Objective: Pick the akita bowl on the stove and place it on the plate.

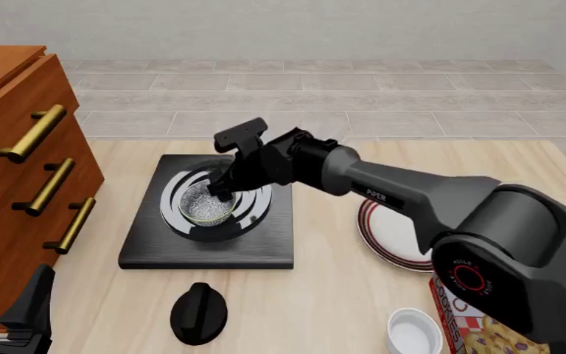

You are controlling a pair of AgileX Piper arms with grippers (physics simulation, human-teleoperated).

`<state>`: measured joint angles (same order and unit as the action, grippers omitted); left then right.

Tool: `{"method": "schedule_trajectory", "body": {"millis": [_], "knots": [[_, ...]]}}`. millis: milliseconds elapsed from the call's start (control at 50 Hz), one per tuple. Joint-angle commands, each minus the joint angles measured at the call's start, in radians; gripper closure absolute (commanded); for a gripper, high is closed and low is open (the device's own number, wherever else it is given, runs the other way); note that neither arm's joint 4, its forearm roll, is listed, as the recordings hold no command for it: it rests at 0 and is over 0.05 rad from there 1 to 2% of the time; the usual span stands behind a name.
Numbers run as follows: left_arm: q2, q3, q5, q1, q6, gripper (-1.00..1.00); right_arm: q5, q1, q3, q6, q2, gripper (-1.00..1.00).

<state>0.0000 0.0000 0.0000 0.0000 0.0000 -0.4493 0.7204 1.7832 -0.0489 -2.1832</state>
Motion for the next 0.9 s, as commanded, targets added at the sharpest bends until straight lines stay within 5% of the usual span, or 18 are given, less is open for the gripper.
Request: {"method": "schedule_trajectory", "body": {"millis": [20, 900], "knots": [[0.000, 0.000, 0.000, 0.000, 0.000, -1.00, 0.017, 0.000, -0.011, -0.010, -0.012, -1.00], [0.000, 0.000, 0.000, 0.000, 0.000, -1.00, 0.070, -0.001, -0.040, -0.035, -0.049, -1.00]]}}
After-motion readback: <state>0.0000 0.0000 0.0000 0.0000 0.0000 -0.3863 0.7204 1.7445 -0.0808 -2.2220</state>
